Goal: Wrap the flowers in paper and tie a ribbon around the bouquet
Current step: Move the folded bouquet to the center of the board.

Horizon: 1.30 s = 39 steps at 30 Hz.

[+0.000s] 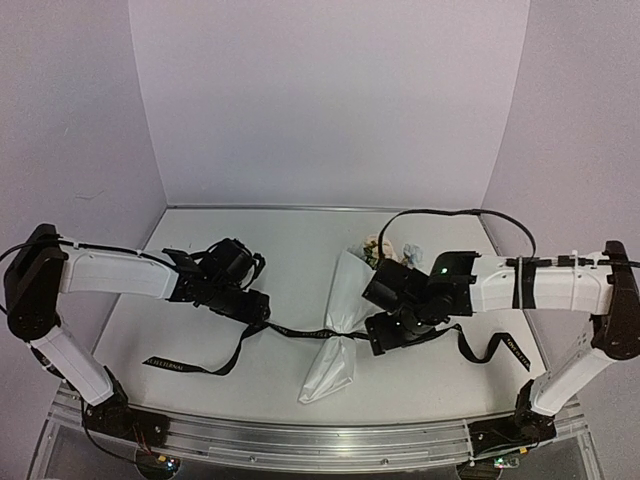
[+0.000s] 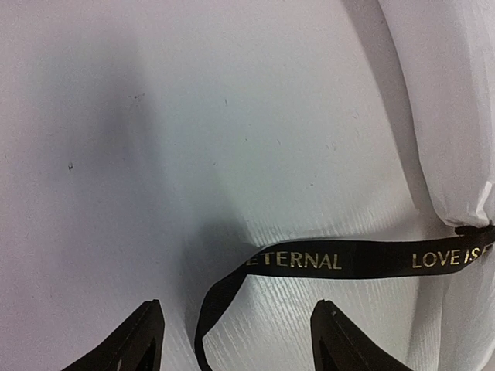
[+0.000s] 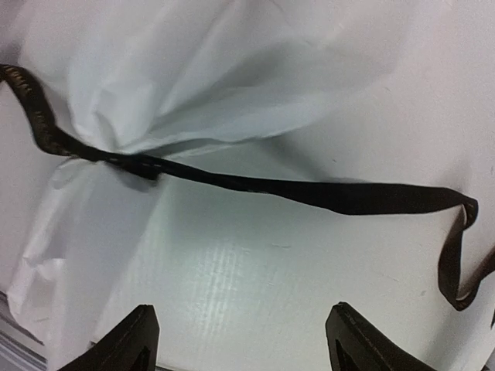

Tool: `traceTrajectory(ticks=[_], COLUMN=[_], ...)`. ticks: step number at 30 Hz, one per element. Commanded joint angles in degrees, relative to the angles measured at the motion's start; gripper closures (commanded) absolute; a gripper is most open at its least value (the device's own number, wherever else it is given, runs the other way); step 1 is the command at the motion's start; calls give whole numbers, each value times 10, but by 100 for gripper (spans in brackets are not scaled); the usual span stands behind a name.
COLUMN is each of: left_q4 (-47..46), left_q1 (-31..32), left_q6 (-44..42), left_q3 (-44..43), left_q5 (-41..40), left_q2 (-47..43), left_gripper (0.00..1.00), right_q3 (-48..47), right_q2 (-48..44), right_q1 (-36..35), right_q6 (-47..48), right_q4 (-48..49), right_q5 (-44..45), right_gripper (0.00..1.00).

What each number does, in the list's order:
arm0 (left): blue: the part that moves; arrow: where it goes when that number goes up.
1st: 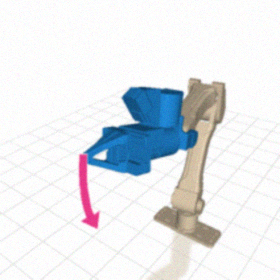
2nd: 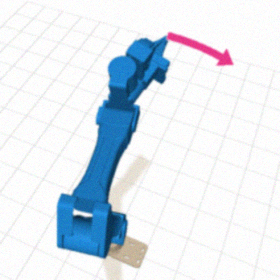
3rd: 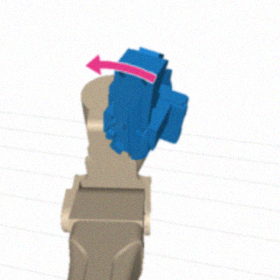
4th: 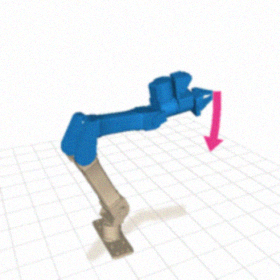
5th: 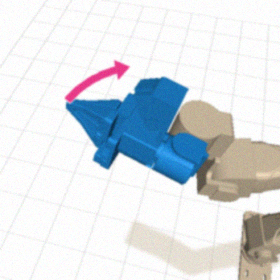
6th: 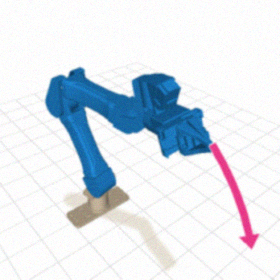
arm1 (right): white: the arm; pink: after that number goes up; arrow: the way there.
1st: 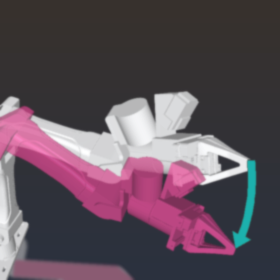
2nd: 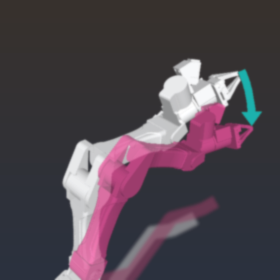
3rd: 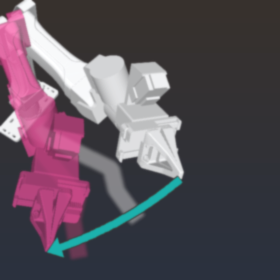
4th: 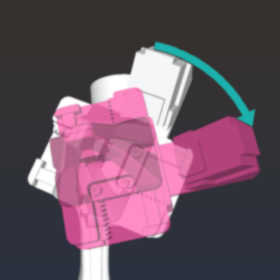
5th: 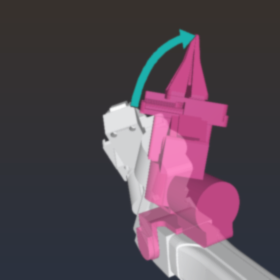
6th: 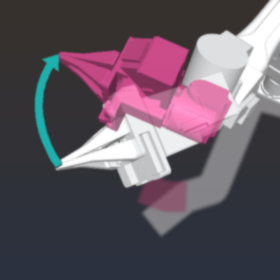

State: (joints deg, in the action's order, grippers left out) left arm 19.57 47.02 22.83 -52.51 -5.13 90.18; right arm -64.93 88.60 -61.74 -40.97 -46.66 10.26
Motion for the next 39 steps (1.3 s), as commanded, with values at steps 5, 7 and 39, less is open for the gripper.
traceTrajectory(ticks=[5,7,39], left_q4=[14,13,-43], left_q1=[-30,-35,33], left_q6=[26,26,-119], left_q3=[27,34,-17], left_q5=[4,9,124], left_q2=[-66,-71,60], left_gripper=[32,32,41], right_q3=[-108,-117,20], right_q2=[80,97,6], right_q1=[-85,-90,-91], right_q6=[2,1,-3], right_q4=[32,30,-1], right_q5=[77,72,-13], right_gripper=[19,18,69])
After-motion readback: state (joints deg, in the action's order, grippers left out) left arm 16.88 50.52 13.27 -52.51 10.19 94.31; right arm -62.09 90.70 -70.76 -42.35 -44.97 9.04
